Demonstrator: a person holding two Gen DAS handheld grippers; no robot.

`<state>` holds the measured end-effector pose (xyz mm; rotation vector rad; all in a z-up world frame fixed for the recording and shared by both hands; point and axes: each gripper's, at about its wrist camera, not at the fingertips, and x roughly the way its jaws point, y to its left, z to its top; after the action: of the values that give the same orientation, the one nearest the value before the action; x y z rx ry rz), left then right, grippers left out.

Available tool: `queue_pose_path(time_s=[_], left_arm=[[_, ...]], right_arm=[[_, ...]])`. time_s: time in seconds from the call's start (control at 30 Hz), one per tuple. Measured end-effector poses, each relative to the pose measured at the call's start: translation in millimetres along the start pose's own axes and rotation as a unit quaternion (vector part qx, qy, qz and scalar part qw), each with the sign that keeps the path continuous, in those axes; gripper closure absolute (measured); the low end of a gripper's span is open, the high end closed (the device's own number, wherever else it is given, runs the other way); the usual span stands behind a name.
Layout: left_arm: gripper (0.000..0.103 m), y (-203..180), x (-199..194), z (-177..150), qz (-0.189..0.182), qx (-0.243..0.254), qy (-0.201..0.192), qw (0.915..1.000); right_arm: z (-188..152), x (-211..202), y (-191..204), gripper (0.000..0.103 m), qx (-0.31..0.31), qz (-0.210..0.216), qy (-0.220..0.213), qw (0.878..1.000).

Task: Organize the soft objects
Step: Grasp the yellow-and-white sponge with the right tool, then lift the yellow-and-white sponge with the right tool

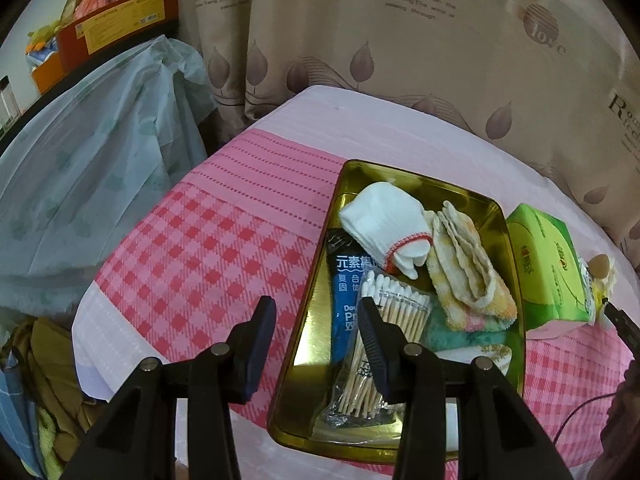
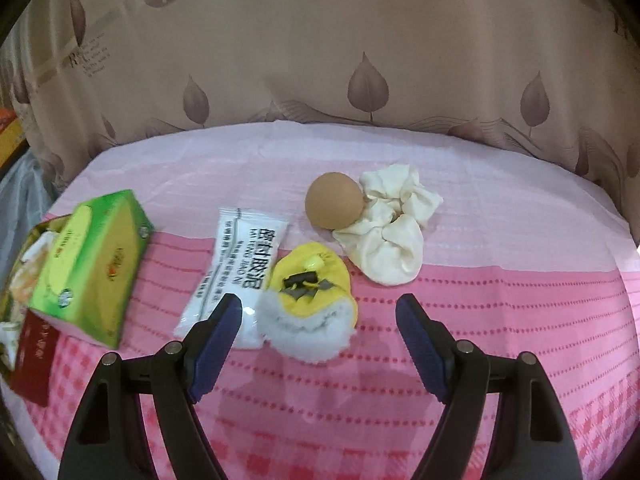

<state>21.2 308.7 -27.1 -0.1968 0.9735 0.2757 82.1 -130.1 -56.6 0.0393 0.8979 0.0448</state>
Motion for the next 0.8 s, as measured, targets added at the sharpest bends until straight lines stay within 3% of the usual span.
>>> queue_pose_path(time_s=[0.3,0.63,0.7,0.8], left_arm=[[0.06,-6,6,-2,0.006,0.014,0.006,0.9999],[0.06,-22,5,-6,0.02,0.042,0.003,0.9989],[0.06,-30,-1,-6,0.022,0.053,-0.006,0.9983],[0.06,-43,-8,-6,0.018,0.069,-0.013,0.9974]], right_arm=[[4,37,-6,0.031,0.0,-0.004,0.02,1.0],[11,44,-4,0.036,-0.004,0.006,0.02,1.0],[11,43,-6,0.055,-0.001,0.008,0.018,1.0],[10,40,-8,0.057,-0.003,0.009,0.018,1.0]])
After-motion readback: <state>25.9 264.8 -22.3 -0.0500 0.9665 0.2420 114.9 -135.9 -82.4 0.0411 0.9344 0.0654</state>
